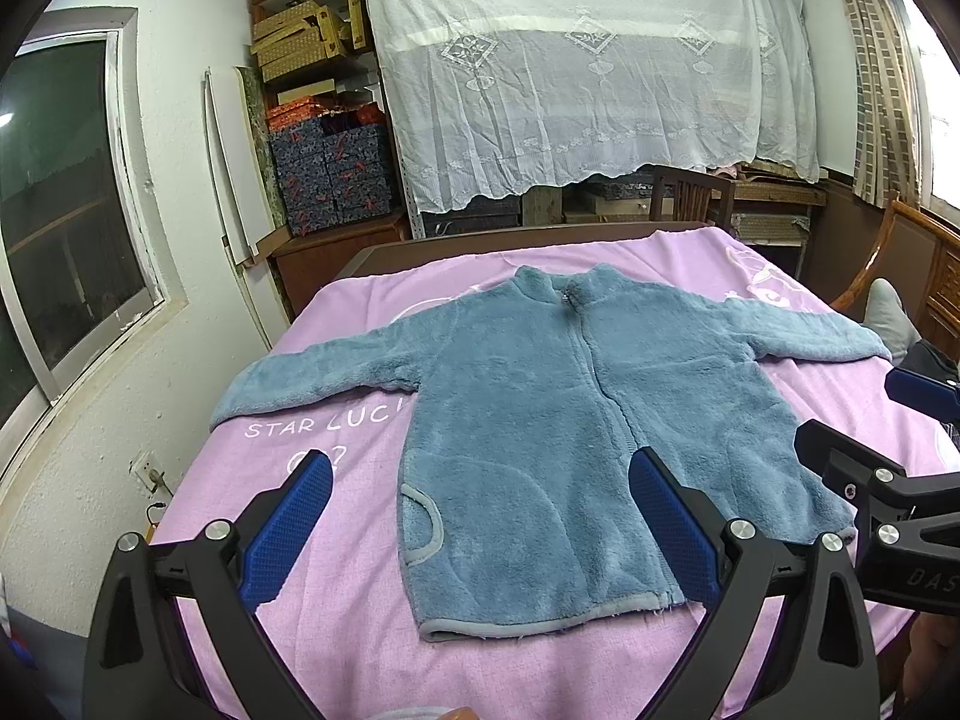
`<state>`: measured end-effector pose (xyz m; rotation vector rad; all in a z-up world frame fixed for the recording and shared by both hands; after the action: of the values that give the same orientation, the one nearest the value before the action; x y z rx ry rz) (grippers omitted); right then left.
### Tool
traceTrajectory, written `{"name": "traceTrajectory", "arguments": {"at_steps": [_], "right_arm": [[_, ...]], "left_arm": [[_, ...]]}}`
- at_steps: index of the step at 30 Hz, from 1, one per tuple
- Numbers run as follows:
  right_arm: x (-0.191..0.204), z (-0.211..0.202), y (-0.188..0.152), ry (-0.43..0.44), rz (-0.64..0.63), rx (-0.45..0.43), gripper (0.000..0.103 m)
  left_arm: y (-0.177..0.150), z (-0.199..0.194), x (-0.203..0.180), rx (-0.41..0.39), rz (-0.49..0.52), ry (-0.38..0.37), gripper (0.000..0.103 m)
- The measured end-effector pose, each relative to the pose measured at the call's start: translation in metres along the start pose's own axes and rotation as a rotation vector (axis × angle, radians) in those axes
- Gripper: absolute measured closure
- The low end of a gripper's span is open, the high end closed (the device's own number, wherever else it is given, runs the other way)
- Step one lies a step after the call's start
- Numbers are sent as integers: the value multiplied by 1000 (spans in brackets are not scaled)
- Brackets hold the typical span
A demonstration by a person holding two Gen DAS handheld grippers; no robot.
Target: Fold large clothes
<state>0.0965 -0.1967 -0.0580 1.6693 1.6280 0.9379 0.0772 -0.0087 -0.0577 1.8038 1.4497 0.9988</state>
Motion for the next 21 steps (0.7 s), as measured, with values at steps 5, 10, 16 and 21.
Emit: {"name": "traceTrajectory", "arguments": {"at_steps": [5,10,16,21], "right_arm": [[-1,0,0,0,1,0,5],[-1,0,0,1,3,0,5],[-2,0,1,2,4,1,5],[-3,0,0,4,5,2,5]], "left_arm": [[0,0,0,2,0,0,4],[0,0,0,1,1,0,4],[0,0,0,2,0,-2,4],[-2,1,-2,4,3,-1,4]]}}
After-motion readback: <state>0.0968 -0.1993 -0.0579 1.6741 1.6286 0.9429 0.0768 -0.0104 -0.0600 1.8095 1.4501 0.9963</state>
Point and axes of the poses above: each gripper's, at about its wrist camera, not at the fingertips, and z roughly the way its jaws point, x to its left, y to its top, the point moved 9 cm from there along z, roughly the way its jaws point, and after that the axes turned 3 degrees about z, right-handed, at the moved point
